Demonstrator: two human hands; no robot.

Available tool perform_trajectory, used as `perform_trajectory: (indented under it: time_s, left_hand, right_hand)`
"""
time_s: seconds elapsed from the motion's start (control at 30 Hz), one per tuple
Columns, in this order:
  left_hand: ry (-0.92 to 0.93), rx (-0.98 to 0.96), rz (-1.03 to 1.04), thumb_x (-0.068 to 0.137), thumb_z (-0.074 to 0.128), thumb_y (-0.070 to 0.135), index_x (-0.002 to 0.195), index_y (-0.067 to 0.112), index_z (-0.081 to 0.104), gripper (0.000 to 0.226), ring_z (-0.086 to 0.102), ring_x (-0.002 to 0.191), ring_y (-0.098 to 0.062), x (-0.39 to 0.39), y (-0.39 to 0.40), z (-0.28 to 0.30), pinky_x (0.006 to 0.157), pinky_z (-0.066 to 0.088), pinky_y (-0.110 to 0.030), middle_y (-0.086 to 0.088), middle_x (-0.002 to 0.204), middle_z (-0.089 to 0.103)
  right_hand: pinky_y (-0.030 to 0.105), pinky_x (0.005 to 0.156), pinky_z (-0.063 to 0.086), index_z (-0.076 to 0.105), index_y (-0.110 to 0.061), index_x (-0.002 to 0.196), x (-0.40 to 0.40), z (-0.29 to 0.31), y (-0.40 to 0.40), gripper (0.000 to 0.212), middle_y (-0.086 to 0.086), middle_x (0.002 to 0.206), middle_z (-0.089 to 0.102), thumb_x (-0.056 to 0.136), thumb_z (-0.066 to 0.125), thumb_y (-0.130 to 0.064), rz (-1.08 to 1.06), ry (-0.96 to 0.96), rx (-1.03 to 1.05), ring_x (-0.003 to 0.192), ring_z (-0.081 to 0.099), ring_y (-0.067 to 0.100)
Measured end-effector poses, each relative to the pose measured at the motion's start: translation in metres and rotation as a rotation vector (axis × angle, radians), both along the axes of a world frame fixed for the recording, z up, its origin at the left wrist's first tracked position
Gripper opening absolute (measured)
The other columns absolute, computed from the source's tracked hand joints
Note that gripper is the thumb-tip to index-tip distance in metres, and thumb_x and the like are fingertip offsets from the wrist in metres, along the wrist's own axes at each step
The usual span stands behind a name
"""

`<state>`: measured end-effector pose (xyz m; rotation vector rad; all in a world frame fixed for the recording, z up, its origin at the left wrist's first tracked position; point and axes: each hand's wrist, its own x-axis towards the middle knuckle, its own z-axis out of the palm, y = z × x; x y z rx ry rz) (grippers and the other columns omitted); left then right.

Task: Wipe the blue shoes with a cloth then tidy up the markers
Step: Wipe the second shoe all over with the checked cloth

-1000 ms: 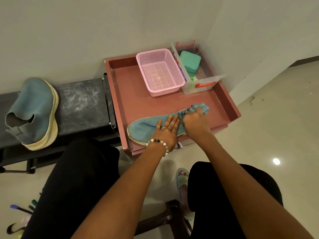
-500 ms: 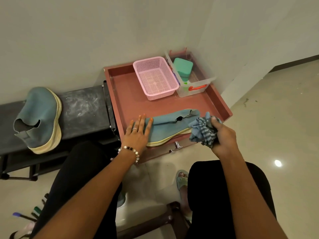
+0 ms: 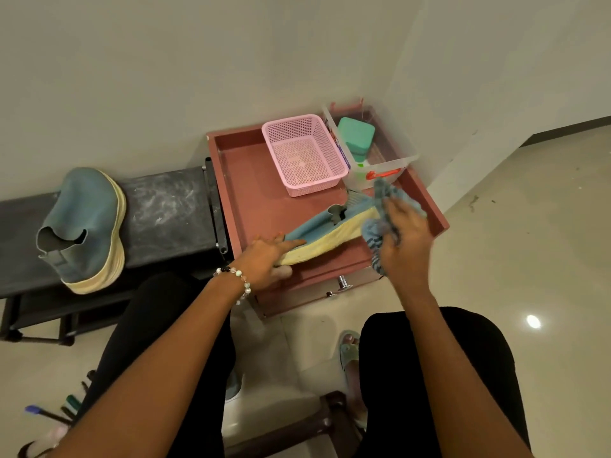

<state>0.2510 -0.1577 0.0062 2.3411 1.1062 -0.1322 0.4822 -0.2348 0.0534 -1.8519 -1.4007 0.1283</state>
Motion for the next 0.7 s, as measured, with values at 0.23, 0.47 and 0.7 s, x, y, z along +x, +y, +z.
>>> perform_trajectory:
  time_s: [0.23, 0.47, 0.7]
  left_hand:
    - [0.125, 0.102, 0.01, 0.095, 0.048, 0.032, 0.153, 0.014, 0.0, 0.077, -0.013, 0.146, -0.025, 0.002, -0.012, -0.002, 0.114, -0.01, -0.053, -0.009, 0.16, -0.003]
    - [0.158, 0.067, -0.046, 0.092, 0.049, 0.028, 0.152, 0.011, 0.017, 0.07, -0.008, 0.147, -0.022, 0.002, -0.012, -0.004, 0.113, -0.012, -0.054, -0.012, 0.16, 0.0]
    - [0.204, 0.111, -0.091, 0.093, 0.046, 0.026, 0.151, 0.017, 0.019, 0.065, -0.002, 0.148, -0.021, 0.012, -0.015, -0.006, 0.116, -0.006, -0.047, -0.012, 0.16, -0.001]
  right_hand:
    - [0.065, 0.092, 0.042, 0.066, -0.002, 0.115, -0.108, -0.044, 0.004, 0.063, 0.019, 0.124, 0.061, 0.063, 0.033, -0.014, 0.413, -0.47, -0.246, 0.115, 0.057, 0.039]
    - [0.055, 0.101, 0.04, 0.054, 0.002, 0.128, -0.024, -0.066, 0.016, 0.064, 0.022, 0.132, 0.054, 0.064, 0.058, 0.0, 0.53, -0.572, -0.169, 0.123, 0.05, 0.039]
    - [0.058, 0.1, 0.033, 0.057, 0.006, 0.123, 0.027, -0.069, 0.025, 0.091, 0.03, 0.129, 0.052, 0.04, 0.093, -0.005, 0.238, -0.379, -0.356, 0.12, 0.048, 0.05]
